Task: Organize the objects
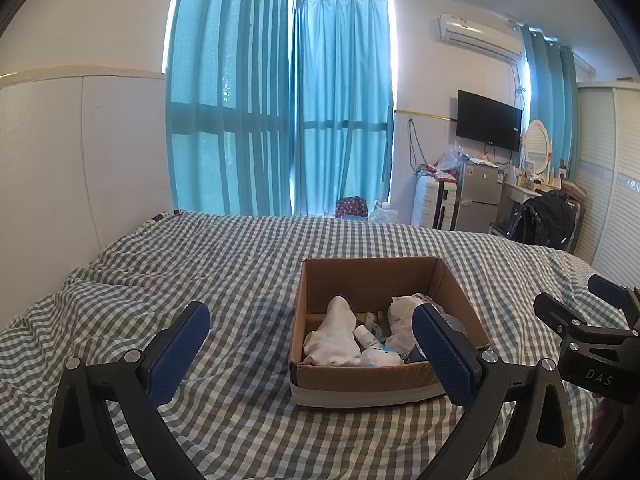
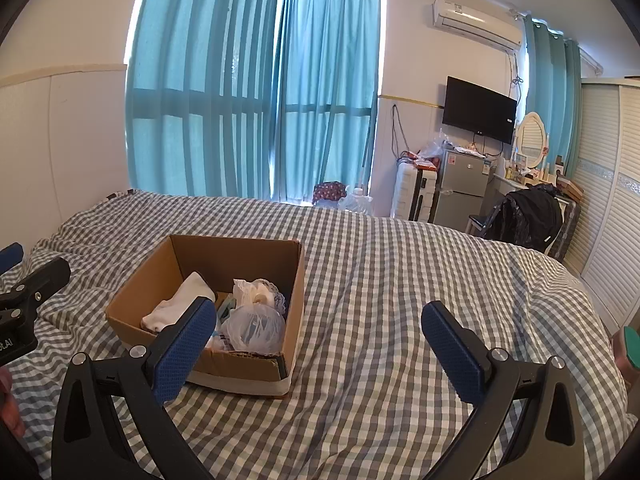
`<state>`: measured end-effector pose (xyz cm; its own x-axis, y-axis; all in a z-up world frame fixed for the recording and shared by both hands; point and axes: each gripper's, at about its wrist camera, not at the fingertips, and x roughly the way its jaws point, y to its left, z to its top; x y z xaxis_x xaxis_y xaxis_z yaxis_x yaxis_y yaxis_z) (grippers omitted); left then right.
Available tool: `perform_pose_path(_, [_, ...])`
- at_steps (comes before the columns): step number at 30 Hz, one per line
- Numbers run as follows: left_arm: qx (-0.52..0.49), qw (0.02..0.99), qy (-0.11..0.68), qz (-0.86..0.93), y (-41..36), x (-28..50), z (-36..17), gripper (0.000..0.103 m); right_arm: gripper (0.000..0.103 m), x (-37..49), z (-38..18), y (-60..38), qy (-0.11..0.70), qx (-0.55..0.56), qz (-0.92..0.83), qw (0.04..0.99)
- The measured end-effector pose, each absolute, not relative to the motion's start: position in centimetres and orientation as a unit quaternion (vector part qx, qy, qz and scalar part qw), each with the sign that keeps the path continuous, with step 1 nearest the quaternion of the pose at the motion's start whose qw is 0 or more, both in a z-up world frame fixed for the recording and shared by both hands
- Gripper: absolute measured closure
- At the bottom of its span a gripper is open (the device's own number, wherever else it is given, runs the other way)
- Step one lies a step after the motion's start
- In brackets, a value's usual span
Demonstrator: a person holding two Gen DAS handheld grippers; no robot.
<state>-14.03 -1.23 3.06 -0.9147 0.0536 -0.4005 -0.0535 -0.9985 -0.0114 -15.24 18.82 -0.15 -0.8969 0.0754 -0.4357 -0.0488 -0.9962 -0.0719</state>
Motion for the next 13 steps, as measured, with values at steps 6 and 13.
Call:
perform_pose_path(6, [-0.204,0.027,0.0,0.979,-1.2,-13.99,3.07,0.0,0.0,-15.28,-0.24,18.8,-0.03,-0.226,0.973,0.032])
perform_pose_path(13, [-0.197,0.025,0.01,0.98,-1.12,-13.79,3.05,0.0,0.0,-15.39,-0.57,18.69,-0.029,-0.229,0.972,0.033])
